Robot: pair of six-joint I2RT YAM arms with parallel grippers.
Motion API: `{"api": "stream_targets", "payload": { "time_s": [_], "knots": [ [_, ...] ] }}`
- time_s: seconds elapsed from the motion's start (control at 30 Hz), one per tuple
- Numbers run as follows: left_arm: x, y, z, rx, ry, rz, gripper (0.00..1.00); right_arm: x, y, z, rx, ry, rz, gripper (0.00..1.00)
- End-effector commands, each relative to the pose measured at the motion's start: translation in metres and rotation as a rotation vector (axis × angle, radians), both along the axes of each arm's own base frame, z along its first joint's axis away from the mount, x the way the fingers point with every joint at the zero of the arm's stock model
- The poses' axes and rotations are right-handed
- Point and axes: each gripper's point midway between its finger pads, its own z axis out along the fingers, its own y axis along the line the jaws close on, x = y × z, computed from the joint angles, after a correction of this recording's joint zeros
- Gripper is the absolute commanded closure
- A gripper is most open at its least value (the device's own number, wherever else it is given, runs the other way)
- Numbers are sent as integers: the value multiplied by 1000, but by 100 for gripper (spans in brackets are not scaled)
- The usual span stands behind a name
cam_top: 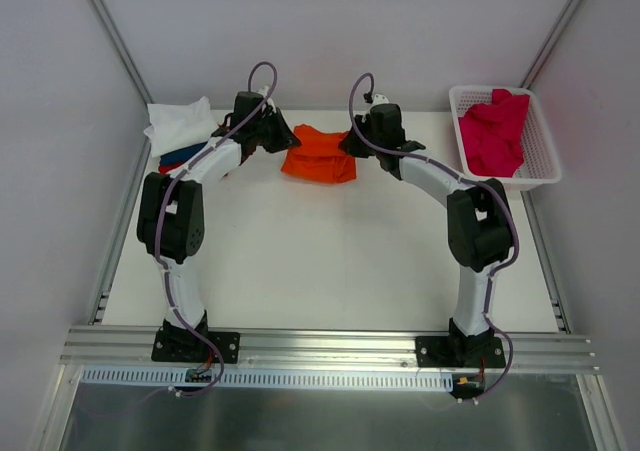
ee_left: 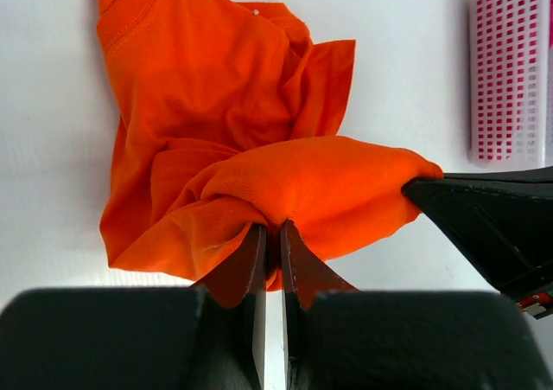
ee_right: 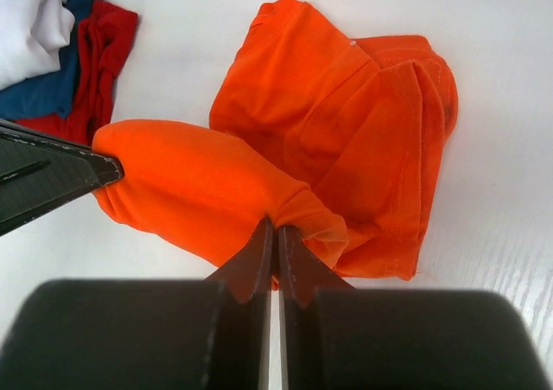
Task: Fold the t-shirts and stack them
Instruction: Fold the long partially folded tshirt into a neat square
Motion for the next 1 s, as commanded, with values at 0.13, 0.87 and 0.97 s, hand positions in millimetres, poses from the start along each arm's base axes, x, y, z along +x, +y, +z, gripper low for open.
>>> {"api": "stream_targets", "payload": {
  "time_s": [0.13, 0.87, 0.97],
  "knots": [
    [39, -1, 42, -24, -138, -10, 100, 34, -14, 25, 56, -82, -58, 100],
    [56, 13, -10, -14, -32, 34, 1, 27, -31, -25, 42, 40, -96, 46],
    [50, 13, -18, -8, -13, 24, 1, 23, -29, -26, 49, 47, -85, 43]
  ]
}}
